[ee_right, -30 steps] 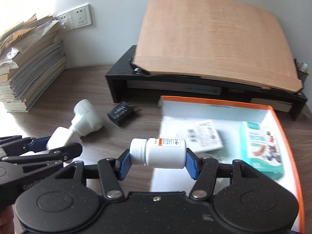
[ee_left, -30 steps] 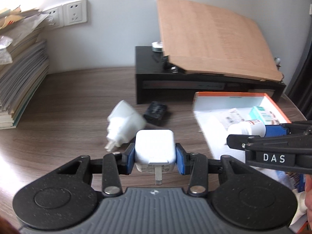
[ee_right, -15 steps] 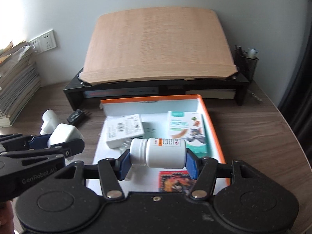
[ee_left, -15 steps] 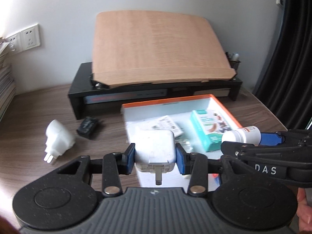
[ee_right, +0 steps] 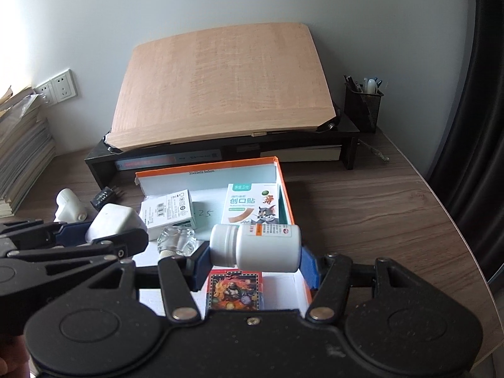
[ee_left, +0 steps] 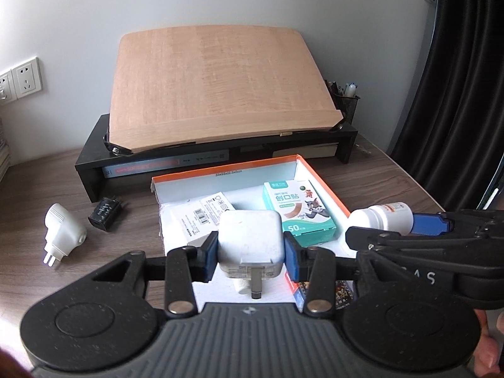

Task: Organize rigid objects
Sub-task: 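Carry the cube charger with left tool while right tool carries pill bottle over tray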

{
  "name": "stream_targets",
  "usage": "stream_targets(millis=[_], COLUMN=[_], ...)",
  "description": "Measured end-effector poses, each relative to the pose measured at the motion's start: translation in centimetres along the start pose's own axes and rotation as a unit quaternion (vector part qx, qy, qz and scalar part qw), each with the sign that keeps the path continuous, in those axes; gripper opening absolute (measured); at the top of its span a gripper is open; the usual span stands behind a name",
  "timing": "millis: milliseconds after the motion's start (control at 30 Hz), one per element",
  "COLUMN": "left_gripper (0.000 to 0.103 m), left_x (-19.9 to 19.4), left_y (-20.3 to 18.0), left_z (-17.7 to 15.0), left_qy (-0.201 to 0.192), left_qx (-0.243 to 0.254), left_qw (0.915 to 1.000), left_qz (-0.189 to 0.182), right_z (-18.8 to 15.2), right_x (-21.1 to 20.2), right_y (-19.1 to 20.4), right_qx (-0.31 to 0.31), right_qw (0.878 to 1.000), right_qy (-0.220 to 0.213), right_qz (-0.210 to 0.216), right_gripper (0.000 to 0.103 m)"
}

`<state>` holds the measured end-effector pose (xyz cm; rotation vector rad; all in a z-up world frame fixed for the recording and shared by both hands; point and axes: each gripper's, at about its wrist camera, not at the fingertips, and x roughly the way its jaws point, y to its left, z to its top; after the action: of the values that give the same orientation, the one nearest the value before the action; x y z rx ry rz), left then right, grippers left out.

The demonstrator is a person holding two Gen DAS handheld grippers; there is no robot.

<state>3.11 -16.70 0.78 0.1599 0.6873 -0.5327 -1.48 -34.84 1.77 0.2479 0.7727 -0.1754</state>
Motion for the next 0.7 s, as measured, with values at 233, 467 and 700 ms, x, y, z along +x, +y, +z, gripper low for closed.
stream_targets(millis=[233, 467, 700], left_gripper=[0.042, 0.042, 0.042], left_x=[-0.39, -0.69, -0.68], left_y=[-0.30, -0.24, -0.04], left_z=[0.01, 0.09, 0.15], left_qy=[-0.003, -0.006, -0.006], left_qx=[-0.002, -0.003, -0.004], left_qw=[1.0000, 1.0000, 1.0000], left_qz=[0.003, 0.004, 0.004], right_z=[0.20, 0.57, 1.02], right_x=[-0.14, -0.18, 0.24], right_y=[-0.22, -0.02, 0.17], right_qx=[0.000, -0.001, 0.000], right_qw=[1.000, 1.000, 1.000], right_qy=[-0.004, -0.009, -0.009], right_qz=[0.005, 0.007, 0.008], right_gripper=[0.069, 0.069, 0.069])
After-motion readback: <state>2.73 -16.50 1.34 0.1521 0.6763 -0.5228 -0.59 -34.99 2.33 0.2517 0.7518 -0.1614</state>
